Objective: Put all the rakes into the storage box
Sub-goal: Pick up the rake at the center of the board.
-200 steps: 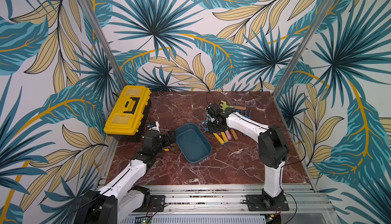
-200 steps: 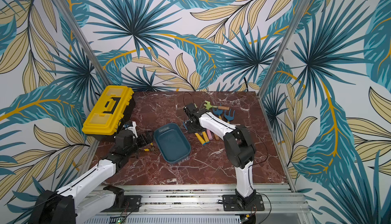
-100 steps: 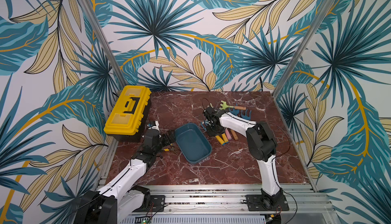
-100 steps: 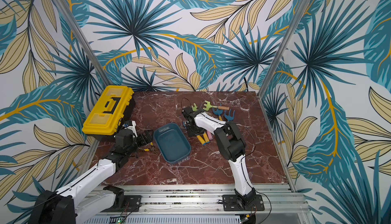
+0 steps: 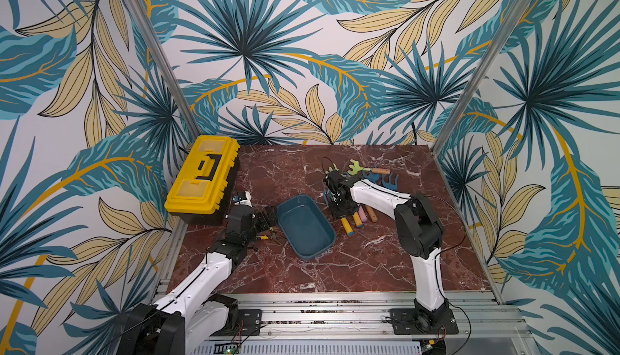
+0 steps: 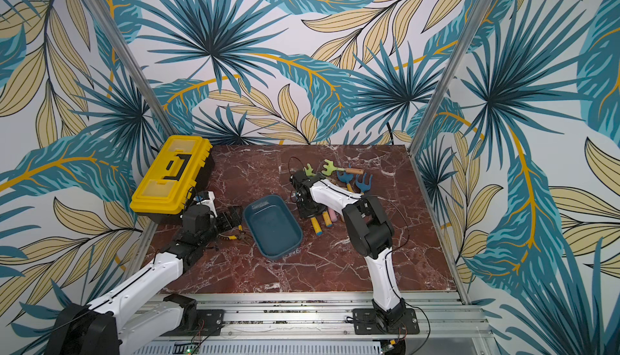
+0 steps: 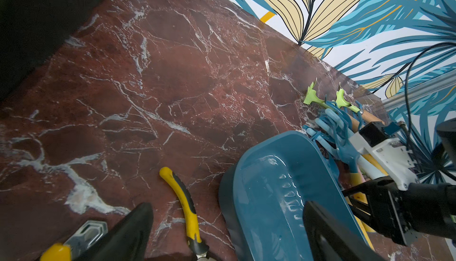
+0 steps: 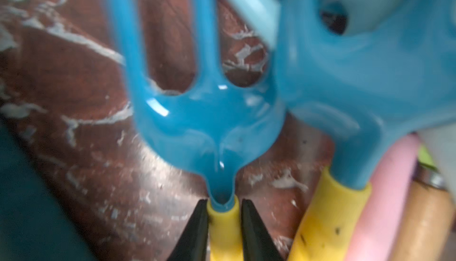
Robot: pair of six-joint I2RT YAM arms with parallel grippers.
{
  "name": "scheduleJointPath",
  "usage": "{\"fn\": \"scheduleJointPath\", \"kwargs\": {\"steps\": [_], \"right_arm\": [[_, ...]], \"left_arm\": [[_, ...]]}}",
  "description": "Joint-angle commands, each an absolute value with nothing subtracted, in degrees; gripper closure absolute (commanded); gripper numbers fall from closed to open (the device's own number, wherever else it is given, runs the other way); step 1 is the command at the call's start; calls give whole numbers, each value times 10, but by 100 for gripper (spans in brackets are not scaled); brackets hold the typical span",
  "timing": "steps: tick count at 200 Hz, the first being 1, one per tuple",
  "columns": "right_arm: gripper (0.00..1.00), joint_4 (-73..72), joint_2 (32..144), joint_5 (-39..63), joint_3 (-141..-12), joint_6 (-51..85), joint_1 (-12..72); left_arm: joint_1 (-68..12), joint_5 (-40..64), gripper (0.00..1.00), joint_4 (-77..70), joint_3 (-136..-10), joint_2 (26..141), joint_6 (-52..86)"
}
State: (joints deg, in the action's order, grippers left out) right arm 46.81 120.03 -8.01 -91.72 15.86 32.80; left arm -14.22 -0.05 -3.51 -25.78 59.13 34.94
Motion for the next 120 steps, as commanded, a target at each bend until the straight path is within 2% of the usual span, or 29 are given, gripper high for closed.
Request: {"fn": "scheduleJointPath", "kwargs": {"steps": [1, 65, 120], "right_arm": [[80, 468, 1140, -68, -897, 161, 331], [81, 437, 1027, -25, -859, 193, 332], [82, 394, 1006, 97, -856, 221, 353]], "left_arm": [[-143, -6, 0, -28, -282, 583, 343], [-144, -23, 0, -28, -271, 554, 343], [-144, -70, 0, -43, -253, 538, 340]]}}
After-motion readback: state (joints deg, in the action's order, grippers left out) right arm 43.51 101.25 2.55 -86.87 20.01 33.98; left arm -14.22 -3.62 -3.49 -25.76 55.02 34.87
